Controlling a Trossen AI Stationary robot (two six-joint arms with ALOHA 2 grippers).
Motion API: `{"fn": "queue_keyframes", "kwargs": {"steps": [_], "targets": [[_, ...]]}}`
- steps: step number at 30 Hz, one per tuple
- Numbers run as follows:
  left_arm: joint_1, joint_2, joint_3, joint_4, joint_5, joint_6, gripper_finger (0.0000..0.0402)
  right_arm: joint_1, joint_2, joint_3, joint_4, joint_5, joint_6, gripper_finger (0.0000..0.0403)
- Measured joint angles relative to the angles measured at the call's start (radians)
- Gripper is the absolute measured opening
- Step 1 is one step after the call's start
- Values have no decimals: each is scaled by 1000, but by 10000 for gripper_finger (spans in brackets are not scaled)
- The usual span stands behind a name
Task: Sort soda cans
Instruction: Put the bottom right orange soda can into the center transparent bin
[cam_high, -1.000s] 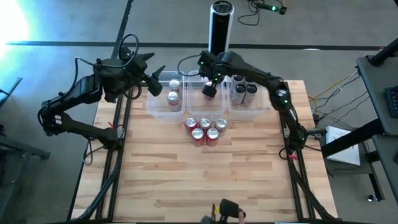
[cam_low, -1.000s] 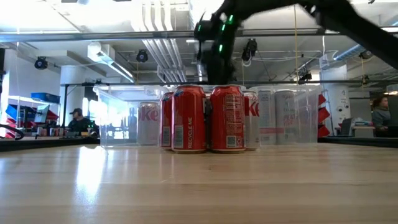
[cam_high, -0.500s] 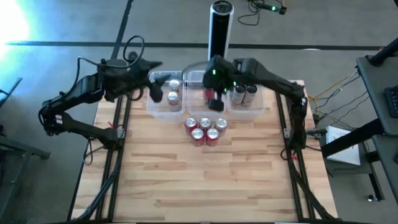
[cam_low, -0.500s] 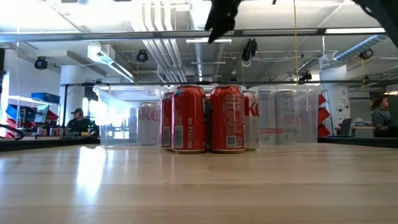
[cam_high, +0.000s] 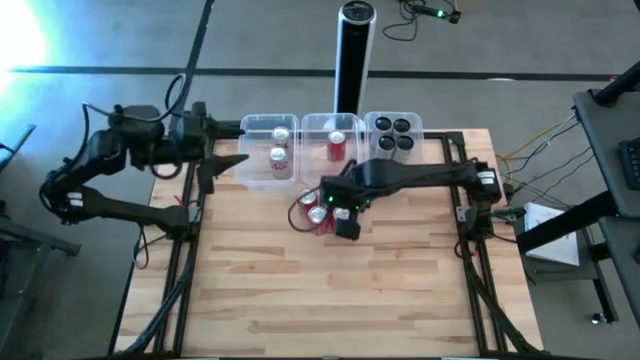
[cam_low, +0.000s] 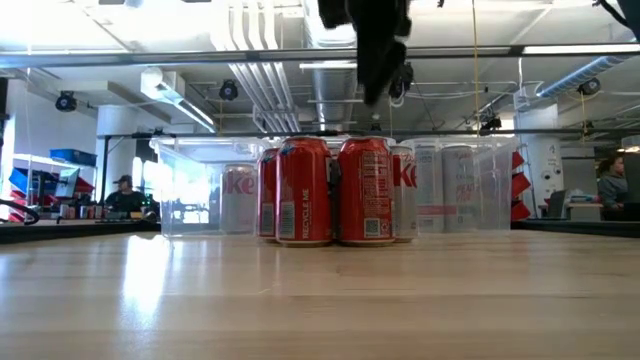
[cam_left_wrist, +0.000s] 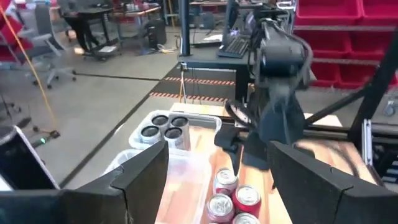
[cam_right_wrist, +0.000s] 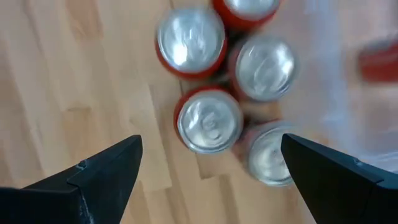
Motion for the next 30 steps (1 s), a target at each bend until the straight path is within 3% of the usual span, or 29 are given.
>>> {"fn": "queue_keyframes", "kwargs": {"steps": [7, 11, 16, 30], "targets": [[-8, -68, -167, 54, 24, -41, 258, -23, 3, -70, 99, 43, 15, 380], [-7, -95, -291, 136, 26, -51, 258, -22, 4, -91, 115, 72, -73, 380], [-12, -128, -407, 225, 29, -156, 258, -21, 5, -126, 156, 42, -90, 380], [-46, -157, -548, 360, 30, -252, 258, -24, 5, -251, 299, -3, -73, 380]]}}
